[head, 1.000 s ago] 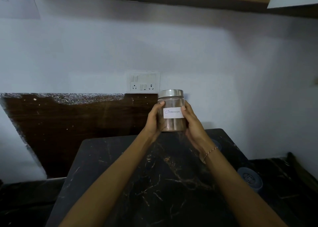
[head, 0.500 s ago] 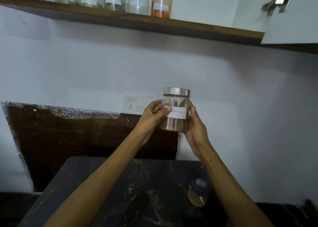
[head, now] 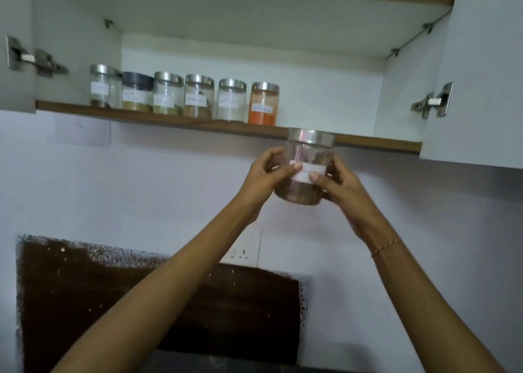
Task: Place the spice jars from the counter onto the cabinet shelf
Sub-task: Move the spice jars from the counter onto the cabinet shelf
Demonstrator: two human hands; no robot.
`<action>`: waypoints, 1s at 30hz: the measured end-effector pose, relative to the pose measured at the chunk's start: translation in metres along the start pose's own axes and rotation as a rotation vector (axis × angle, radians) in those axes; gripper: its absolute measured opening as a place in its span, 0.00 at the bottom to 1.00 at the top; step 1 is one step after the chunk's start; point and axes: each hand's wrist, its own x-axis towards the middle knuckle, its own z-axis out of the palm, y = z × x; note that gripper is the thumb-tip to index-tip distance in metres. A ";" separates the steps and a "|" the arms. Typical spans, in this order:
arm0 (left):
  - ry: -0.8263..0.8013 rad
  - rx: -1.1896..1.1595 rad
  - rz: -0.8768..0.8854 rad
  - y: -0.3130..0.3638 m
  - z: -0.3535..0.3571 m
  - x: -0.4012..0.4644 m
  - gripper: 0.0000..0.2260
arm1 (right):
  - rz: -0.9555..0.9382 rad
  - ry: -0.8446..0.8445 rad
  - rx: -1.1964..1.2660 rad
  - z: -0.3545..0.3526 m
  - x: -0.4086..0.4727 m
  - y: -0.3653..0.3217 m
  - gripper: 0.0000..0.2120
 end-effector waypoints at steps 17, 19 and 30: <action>-0.057 0.273 -0.096 0.047 -0.019 0.191 0.23 | 0.066 0.026 -0.068 -0.043 0.191 -0.014 0.23; -0.084 0.306 -0.104 0.044 -0.025 0.200 0.24 | 0.116 0.020 -0.119 -0.045 0.203 -0.012 0.24; -0.166 0.293 -0.266 0.030 -0.033 0.223 0.11 | 0.321 0.064 -0.195 -0.037 0.252 0.015 0.20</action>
